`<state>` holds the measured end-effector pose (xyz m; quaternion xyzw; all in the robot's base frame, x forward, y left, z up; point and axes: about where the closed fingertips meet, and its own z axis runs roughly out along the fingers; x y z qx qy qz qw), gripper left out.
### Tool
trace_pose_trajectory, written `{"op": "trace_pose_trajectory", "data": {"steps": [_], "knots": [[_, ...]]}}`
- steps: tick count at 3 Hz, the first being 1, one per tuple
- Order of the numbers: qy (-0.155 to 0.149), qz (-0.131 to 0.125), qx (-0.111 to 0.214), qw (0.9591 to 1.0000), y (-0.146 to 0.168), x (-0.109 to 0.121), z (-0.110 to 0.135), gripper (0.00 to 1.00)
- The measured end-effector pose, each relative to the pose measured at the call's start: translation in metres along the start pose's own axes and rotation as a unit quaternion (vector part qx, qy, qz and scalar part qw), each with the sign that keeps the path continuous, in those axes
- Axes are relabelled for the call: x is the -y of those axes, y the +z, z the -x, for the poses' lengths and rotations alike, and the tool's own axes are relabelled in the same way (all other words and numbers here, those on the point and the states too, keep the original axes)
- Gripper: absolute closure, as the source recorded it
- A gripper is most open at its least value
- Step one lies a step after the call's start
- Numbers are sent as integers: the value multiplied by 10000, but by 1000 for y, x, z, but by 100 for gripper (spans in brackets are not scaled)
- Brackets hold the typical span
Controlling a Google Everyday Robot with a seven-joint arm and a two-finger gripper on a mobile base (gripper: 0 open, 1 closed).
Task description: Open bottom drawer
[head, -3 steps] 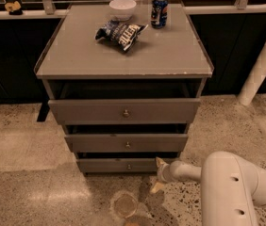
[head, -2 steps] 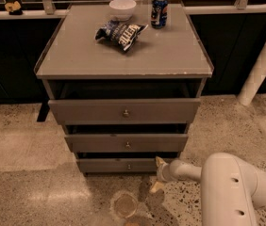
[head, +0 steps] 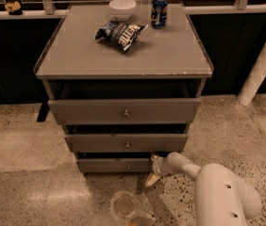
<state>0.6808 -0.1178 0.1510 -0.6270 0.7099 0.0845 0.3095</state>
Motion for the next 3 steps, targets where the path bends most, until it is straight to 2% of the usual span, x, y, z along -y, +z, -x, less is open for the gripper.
{"op": "trace_pose_trajectory", "data": {"steps": [1, 2, 3], "knots": [[0, 0, 0, 10000, 0, 0, 0, 0], [0, 1, 0, 10000, 0, 0, 0, 19], [0, 1, 0, 10000, 0, 0, 0, 42]]}}
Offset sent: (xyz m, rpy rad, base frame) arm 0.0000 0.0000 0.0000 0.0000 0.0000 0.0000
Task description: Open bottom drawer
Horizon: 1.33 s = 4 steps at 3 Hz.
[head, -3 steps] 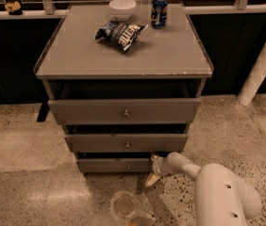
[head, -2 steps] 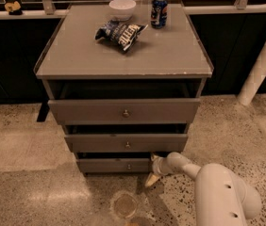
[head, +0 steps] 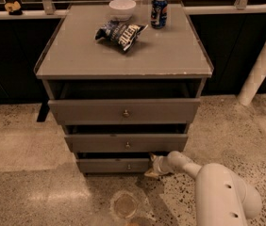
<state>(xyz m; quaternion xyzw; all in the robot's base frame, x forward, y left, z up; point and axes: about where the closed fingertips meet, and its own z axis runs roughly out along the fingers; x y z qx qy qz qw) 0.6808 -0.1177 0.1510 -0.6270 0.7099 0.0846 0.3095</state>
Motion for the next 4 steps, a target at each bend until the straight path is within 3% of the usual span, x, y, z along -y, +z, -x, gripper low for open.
{"op": "trace_pose_trajectory", "data": {"steps": [2, 3, 4], "knots": [[0, 1, 0, 10000, 0, 0, 0, 89], [0, 1, 0, 10000, 0, 0, 0, 100], [0, 1, 0, 10000, -6, 3, 4, 100]]}}
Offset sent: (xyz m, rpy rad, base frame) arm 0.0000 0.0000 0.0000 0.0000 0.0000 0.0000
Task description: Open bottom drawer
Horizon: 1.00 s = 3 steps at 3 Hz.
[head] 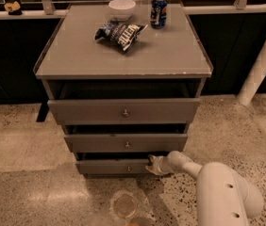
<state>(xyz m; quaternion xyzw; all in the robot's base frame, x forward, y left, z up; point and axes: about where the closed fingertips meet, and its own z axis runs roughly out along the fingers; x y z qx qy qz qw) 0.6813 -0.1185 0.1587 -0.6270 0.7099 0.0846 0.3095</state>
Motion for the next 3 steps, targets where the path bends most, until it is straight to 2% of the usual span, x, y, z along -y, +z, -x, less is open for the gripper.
{"op": "trace_pose_trajectory", "data": {"steps": [2, 3], "knots": [[1, 1, 1, 10000, -6, 2, 1, 100], [125, 151, 50, 9998, -13, -12, 1, 100]]}}
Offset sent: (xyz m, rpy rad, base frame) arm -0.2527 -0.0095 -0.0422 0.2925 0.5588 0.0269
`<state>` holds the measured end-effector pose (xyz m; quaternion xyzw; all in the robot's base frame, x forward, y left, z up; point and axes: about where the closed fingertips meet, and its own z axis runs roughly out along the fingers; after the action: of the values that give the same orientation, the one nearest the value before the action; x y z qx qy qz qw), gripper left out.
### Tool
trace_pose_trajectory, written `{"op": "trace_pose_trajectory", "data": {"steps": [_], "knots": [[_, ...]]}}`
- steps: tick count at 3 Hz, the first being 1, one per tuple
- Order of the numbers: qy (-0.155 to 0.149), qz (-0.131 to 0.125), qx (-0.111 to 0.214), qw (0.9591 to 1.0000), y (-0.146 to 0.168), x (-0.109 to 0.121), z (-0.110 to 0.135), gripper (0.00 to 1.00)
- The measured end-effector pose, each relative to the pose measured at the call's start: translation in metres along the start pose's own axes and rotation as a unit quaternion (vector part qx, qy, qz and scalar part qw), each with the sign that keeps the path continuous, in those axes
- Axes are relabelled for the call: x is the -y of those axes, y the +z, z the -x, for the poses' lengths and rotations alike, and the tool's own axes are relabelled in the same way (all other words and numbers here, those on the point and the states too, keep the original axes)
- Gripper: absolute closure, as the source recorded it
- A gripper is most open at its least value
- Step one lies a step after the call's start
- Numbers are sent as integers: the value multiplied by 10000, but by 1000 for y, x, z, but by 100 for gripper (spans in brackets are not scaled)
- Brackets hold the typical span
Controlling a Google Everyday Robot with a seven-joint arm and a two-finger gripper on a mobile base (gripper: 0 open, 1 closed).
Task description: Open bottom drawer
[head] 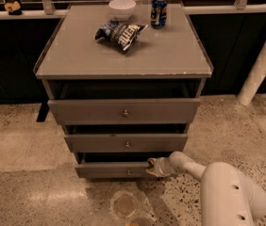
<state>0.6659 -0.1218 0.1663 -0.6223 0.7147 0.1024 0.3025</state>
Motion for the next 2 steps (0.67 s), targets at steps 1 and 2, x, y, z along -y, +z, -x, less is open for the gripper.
{"op": "trace_pose_trajectory", "data": {"steps": [1, 2], "knots": [[0, 0, 0, 10000, 0, 0, 0, 100], [-60, 56, 55, 10000, -1, -13, 1, 100]]}}
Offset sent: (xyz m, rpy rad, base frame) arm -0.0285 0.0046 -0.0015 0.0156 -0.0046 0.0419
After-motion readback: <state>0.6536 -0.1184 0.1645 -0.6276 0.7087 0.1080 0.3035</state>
